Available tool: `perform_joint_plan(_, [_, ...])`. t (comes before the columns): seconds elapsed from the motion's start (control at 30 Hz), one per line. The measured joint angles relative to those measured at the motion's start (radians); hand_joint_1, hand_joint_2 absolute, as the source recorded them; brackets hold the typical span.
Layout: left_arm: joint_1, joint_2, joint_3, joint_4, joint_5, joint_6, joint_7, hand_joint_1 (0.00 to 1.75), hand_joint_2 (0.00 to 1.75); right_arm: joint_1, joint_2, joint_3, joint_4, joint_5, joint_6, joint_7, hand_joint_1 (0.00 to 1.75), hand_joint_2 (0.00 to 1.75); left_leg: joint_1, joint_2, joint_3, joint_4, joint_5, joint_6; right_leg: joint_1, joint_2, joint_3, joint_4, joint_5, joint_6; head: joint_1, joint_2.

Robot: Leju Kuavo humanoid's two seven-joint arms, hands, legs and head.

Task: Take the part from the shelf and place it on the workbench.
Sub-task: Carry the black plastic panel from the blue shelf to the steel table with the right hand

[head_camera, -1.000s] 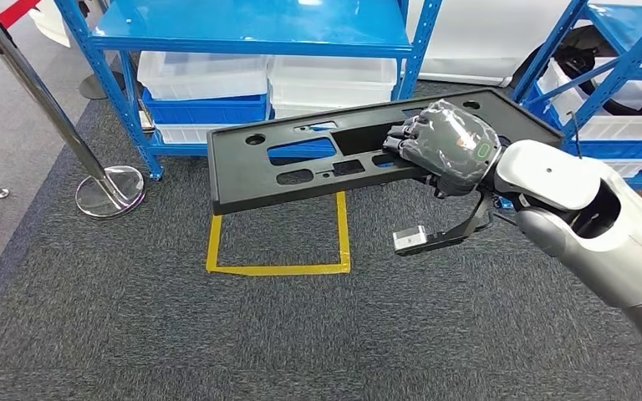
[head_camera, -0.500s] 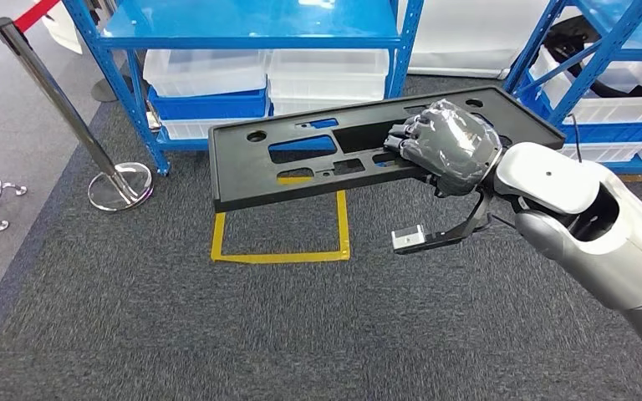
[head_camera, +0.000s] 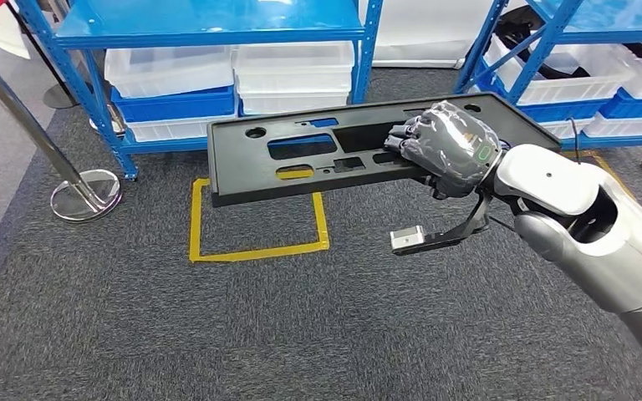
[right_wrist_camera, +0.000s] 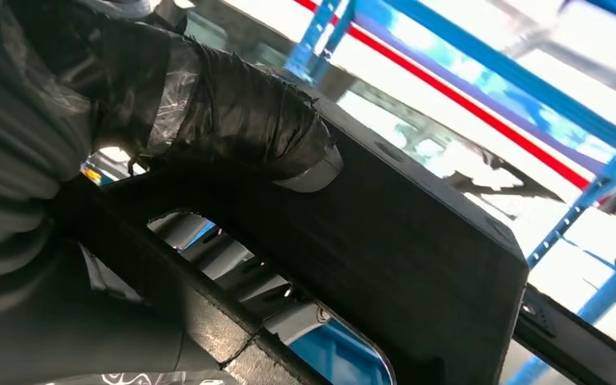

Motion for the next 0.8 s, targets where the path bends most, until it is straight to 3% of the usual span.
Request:
perform_joint_plan(0.07, [-0.001,-0.001,0.0,0.0,0.0,-0.001,0.0,0.0,1.75,0.003,0.002,-0.003,0.0,0.002,-0.004,0.001,1.75,1.75,-0.001,0.02,-0.001,0.003,0.001,-0.003,0.001,-0.032,0.08,-0.135,0.057,-0.003,0.0,0.0])
perform_joint_plan(0.13, [-0.002,-0.002,0.001,0.0,0.0,-0.002,0.0,0.0,1.75,0.001,0.005,-0.01,-0.001,0.003,-0.007,0.002,1.75,1.75,-0.006,0.037,-0.002,0.005,0.003,-0.012,0.01,-0.069,0.137,-0.246,0.089,-0.013,0.0,0.0])
perform_joint_plan(0.17, [-0.002,-0.002,0.002,0.0,0.0,-0.002,0.0,0.0,1.75,0.0,0.007,-0.014,-0.002,0.003,-0.007,0.002,1.75,1.75,-0.008,0.045,-0.003,0.006,0.004,-0.018,0.015,-0.077,0.142,-0.264,0.091,-0.019,0.0,0.0])
perform_joint_plan(0.23, [-0.001,-0.002,0.005,0.0,-0.001,-0.002,0.0,0.0,1.75,-0.001,0.009,-0.02,-0.003,0.003,-0.007,0.002,1.75,1.75,-0.01,0.065,-0.003,0.004,0.006,-0.029,0.018,-0.054,0.134,-0.265,0.099,-0.033,-0.001,0.0])
perform_joint_plan(0.27, [-0.002,-0.002,0.007,0.0,-0.001,-0.003,0.0,0.0,1.75,-0.002,0.009,-0.022,-0.003,0.003,-0.007,0.002,1.75,1.75,-0.009,0.061,-0.005,0.009,0.0,-0.035,0.016,-0.043,0.132,-0.268,0.103,-0.04,-0.001,0.0])
perform_joint_plan(0.33, [-0.002,-0.002,0.011,0.0,-0.001,-0.005,0.0,0.0,1.75,-0.004,0.01,-0.026,-0.005,0.005,-0.006,0.002,1.75,1.75,-0.006,0.023,-0.029,0.065,-0.043,-0.042,0.011,-0.022,0.128,-0.275,0.115,-0.056,-0.001,0.0])
perform_joint_plan(0.4, [0.001,-0.002,0.014,0.0,-0.001,-0.007,0.0,0.0,1.75,-0.005,0.015,-0.027,-0.005,0.006,-0.006,0.002,1.75,1.75,-0.004,-0.025,-0.083,0.188,-0.113,-0.043,0.013,-0.001,0.12,-0.275,0.121,-0.067,-0.001,0.0])
perform_joint_plan(0.47, [0.003,-0.002,0.015,0.0,-0.002,-0.008,0.0,0.0,1.75,-0.004,0.02,-0.027,-0.006,0.006,-0.004,0.0,1.75,1.75,-0.005,-0.04,-0.12,0.277,-0.141,-0.041,0.018,0.027,0.111,-0.271,0.125,-0.071,-0.001,0.0])
perform_joint_plan(0.5, [0.003,-0.002,0.016,0.0,-0.003,-0.009,0.0,0.0,1.75,-0.004,0.022,-0.027,-0.006,0.006,-0.002,0.0,1.75,1.75,-0.006,-0.043,-0.115,0.272,-0.128,-0.038,0.021,0.042,0.108,-0.267,0.126,-0.071,-0.001,0.0])
perform_joint_plan(0.53, [0.003,-0.002,0.016,0.0,-0.004,-0.01,0.0,0.0,1.75,-0.004,0.022,-0.027,-0.006,0.006,0.002,-0.001,1.75,1.75,-0.007,-0.049,-0.093,0.231,-0.099,-0.033,0.023,0.057,0.106,-0.263,0.126,-0.071,-0.002,0.0])
perform_joint_plan(0.6, [0.003,0.001,0.018,0.0,-0.006,-0.01,0.0,0.0,1.75,-0.006,0.023,-0.028,-0.006,0.006,0.008,-0.003,1.75,1.75,-0.007,-0.09,-0.028,0.105,-0.041,-0.015,0.027,0.083,0.1,-0.255,0.126,-0.07,-0.001,0.0])
perform_joint_plan(0.67, [0.003,0.004,0.02,0.0,-0.009,-0.01,0.0,0.0,1.75,-0.01,0.023,-0.028,-0.006,0.006,0.013,-0.005,1.75,1.75,-0.008,-0.125,0.008,0.029,-0.023,-0.004,0.023,0.108,0.09,-0.25,0.129,-0.061,-0.001,0.0])
perform_joint_plan(0.73, [0.001,0.005,0.021,0.0,-0.012,-0.01,0.001,0.0,1.75,-0.012,0.023,-0.028,-0.006,0.006,0.019,-0.005,1.75,1.75,-0.01,-0.115,0.014,0.013,-0.022,-0.001,0.016,0.133,0.081,-0.251,0.136,-0.046,-0.002,0.0])
perform_joint_plan(0.77, [-0.001,0.004,0.022,0.0,-0.013,-0.01,0.001,0.0,1.75,-0.013,0.023,-0.028,-0.005,0.006,0.022,-0.005,1.75,1.75,-0.009,-0.101,0.018,0.005,-0.018,0.001,0.015,0.13,0.079,-0.251,0.136,-0.04,-0.002,0.0])
perform_joint_plan(0.8, [-0.001,0.003,0.023,0.0,-0.015,-0.01,0.001,0.0,1.75,-0.016,0.023,-0.028,-0.005,0.006,0.025,-0.005,1.75,1.75,-0.006,-0.087,0.023,-0.005,-0.013,0.003,0.017,0.108,0.074,-0.241,0.129,-0.036,-0.001,0.0])
